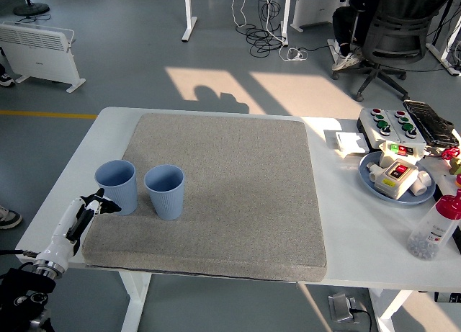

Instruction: Push cup pick cup insert cup

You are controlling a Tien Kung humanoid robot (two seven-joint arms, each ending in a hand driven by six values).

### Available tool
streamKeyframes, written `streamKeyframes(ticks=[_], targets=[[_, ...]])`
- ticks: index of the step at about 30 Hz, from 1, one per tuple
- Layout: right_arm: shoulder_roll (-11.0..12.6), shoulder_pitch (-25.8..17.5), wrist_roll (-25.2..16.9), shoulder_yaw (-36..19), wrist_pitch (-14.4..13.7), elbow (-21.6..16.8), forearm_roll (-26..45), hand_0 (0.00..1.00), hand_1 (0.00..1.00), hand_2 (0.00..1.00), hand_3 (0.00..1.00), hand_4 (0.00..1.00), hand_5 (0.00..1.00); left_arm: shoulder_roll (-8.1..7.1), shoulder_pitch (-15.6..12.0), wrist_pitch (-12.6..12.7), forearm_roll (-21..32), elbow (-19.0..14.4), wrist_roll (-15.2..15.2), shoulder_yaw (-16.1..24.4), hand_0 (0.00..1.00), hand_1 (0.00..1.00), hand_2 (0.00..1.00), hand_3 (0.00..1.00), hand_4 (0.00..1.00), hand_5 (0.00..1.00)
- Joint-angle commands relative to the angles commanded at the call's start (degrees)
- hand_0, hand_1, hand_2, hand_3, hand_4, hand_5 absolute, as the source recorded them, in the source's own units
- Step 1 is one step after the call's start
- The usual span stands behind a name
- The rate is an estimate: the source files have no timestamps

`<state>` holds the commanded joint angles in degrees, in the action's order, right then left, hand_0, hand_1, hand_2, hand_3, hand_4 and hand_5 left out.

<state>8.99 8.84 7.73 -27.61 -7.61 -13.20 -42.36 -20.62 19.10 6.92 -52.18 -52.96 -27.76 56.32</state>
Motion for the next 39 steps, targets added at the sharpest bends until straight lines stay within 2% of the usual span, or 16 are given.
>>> streamKeyframes(ticks=[20,26,39], targets=[[-0.2,0.3,0.1,-0.4,0.2,-0.1,-0.8,0.740,0.680,0.662,0.594,0.175,0.390,1.11,3.6,-0.1,4.5,2.8,-0.1,-3.8,0.641,0.545,0.471,0.395,0.514,0.998],[-0.3,0.4,0.2,-0.4,0.2,-0.1,-0.9,0.740,0.679,0.662,0.594,0.175,0.389,1.29,5.5,0.0,6.1,4.5,-0.3,-6.4,0.640,0.545,0.471,0.394,0.511,0.998],[-0.2,0.5,0.3,-0.4,0.4,-0.2,-1.1,0.739,0.678,0.662,0.594,0.176,0.390,1.44,8.1,-0.1,9.6,7.6,-0.9,-9.4,0.638,0.544,0.471,0.394,0.509,0.998]])
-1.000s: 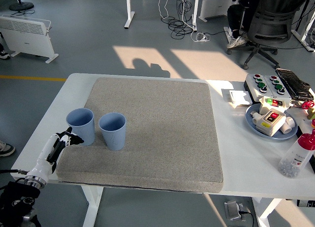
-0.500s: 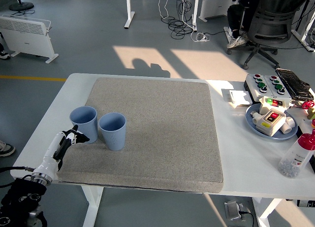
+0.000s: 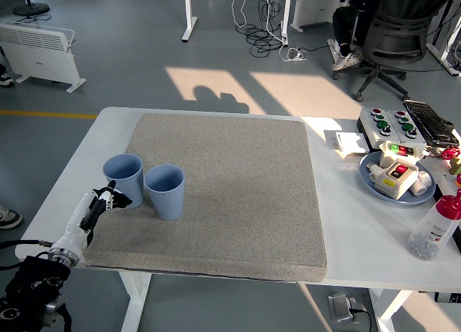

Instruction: Push cup pick cup insert cup

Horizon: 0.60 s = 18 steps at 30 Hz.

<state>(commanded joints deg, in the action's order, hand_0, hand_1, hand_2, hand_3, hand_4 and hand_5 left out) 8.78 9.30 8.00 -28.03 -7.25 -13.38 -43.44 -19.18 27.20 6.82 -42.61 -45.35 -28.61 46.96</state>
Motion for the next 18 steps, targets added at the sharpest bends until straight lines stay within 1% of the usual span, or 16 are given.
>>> streamKeyframes(ticks=[4,12,18], targets=[[0.0,0.1,0.0,-0.1,0.0,0.0,-0.2,0.739,0.678,0.662,0.594,0.176,0.391,0.00,1.4,-0.2,1.3,1.1,0.0,-2.0,0.634,0.543,0.470,0.394,0.509,0.998],[0.0,0.2,0.0,0.1,0.1,0.0,0.0,0.739,0.678,0.662,0.594,0.176,0.391,0.51,3.1,-0.4,3.2,2.8,-0.2,-4.1,0.634,0.543,0.470,0.394,0.506,0.998],[-0.1,0.1,0.0,0.0,0.1,-0.1,-0.2,0.738,0.678,0.662,0.594,0.176,0.391,0.91,4.6,-0.3,5.0,4.7,-0.5,-5.9,0.632,0.542,0.470,0.393,0.501,0.998]])
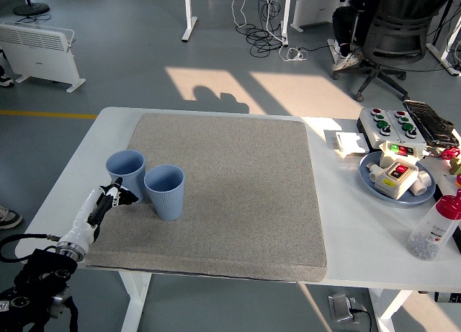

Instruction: Push cup pick cup insert cup

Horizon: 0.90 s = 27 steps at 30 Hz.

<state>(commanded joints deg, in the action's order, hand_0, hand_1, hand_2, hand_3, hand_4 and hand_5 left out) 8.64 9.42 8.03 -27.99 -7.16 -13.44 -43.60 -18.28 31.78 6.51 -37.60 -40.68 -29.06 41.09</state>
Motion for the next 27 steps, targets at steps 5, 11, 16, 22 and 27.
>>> streamKeyframes(ticks=[5,11,16,22,27], targets=[[0.0,0.0,0.0,0.2,0.0,-0.1,0.1,0.739,0.678,0.662,0.594,0.176,0.391,0.12,1.4,-0.1,2.0,1.4,-0.2,-1.7,0.631,0.541,0.470,0.393,0.497,0.998],[-0.1,0.0,0.0,0.2,0.1,-0.1,0.1,0.739,0.678,0.662,0.595,0.176,0.390,0.40,2.8,-0.2,4.0,3.1,-0.4,-3.8,0.629,0.541,0.470,0.393,0.497,0.998],[-0.1,0.1,0.0,0.2,0.1,-0.1,0.0,0.739,0.678,0.662,0.595,0.176,0.389,0.60,3.6,0.0,5.9,4.2,-1.0,-5.6,0.629,0.540,0.468,0.393,0.497,0.998],[-0.2,0.2,0.0,0.1,0.1,-0.1,-0.2,0.739,0.678,0.663,0.595,0.176,0.389,0.74,4.7,1.0,7.7,5.1,-2.6,-7.8,0.627,0.540,0.467,0.390,0.495,0.998],[-0.2,0.2,0.1,0.0,0.2,-0.2,-0.5,0.738,0.678,0.662,0.595,0.176,0.389,0.86,5.6,1.3,8.7,5.9,-3.2,-8.5,0.627,0.539,0.467,0.389,0.494,0.998]])
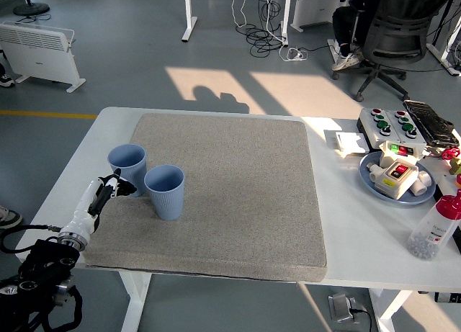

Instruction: Push cup pick cup insert cup

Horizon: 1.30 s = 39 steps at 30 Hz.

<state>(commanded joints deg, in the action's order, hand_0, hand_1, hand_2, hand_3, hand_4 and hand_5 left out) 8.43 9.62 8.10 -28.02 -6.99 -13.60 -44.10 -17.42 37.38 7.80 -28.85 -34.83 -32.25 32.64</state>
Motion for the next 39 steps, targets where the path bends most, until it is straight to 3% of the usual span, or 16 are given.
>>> streamKeyframes(ticks=[12,22,23,24,29,30,32,35,36,37,39], targets=[[-0.1,0.4,0.4,-0.9,0.4,-0.1,-1.8,0.738,0.678,0.662,0.595,0.176,0.389,0.14,0.6,0.8,2.3,1.7,-1.1,-1.3,0.627,0.539,0.466,0.388,0.488,0.998],[0.1,0.6,0.4,-0.7,0.4,-0.1,-1.4,0.738,0.678,0.662,0.595,0.176,0.389,-0.65,-0.6,1.6,-1.5,-0.1,-0.1,3.1,0.609,0.534,0.465,0.387,0.489,0.998],[0.1,0.7,0.4,-0.8,0.4,-0.1,-1.6,0.738,0.678,0.662,0.595,0.176,0.389,-0.91,-1.3,2.2,-2.8,-0.8,0.0,4.5,0.609,0.534,0.465,0.387,0.489,0.998],[0.1,0.7,0.4,-0.8,0.4,-0.1,-1.6,0.739,0.677,0.662,0.595,0.176,0.389,-1.00,-1.6,2.4,-3.3,-1.0,0.1,5.2,0.545,0.522,0.459,0.387,0.487,0.998],[0.3,0.8,0.4,-0.9,0.4,0.0,-1.5,0.739,0.677,0.662,0.595,0.176,0.389,-2.49,-4.5,3.2,-7.3,-3.9,0.8,9.9,0.545,0.522,0.459,0.387,0.487,0.998],[0.3,0.8,0.4,-0.9,0.3,0.0,-1.5,0.739,0.677,0.662,0.595,0.176,0.389,-2.83,-5.1,3.3,-8.3,-4.6,1.1,10.9,0.485,0.508,0.451,0.387,0.489,0.998],[0.4,0.8,0.4,-0.9,0.3,0.0,-1.3,0.739,0.677,0.662,0.595,0.176,0.389,-3.57,-6.7,3.6,-10.2,-6.4,1.5,12.9,0.485,0.508,0.451,0.387,0.489,0.998],[0.5,0.7,0.4,-1.0,0.2,0.1,-1.2,0.739,0.677,0.662,0.595,0.176,0.389,-4.70,-10.5,4.1,-12.5,-10.4,2.3,17.4,0.485,0.508,0.451,0.387,0.489,0.998],[0.5,0.7,0.4,-1.0,0.2,0.1,-1.2,0.739,0.677,0.662,0.596,0.176,0.388,-4.88,-11.1,4.3,-12.8,-11.1,2.4,18.0,0.469,0.518,0.456,0.390,0.551,0.996],[0.5,0.7,0.4,-0.9,0.2,0.1,-1.1,0.739,0.677,0.662,0.596,0.176,0.388,-5.24,-12.2,4.7,-13.5,-12.3,2.5,19.2,0.469,0.518,0.456,0.390,0.551,0.996],[0.6,0.7,0.3,-0.8,0.1,0.2,-0.7,0.739,0.677,0.662,0.596,0.176,0.388,-6.15,-15.1,6.4,-15.8,-15.9,2.6,22.7,0.469,0.518,0.456,0.390,0.551,0.996]])
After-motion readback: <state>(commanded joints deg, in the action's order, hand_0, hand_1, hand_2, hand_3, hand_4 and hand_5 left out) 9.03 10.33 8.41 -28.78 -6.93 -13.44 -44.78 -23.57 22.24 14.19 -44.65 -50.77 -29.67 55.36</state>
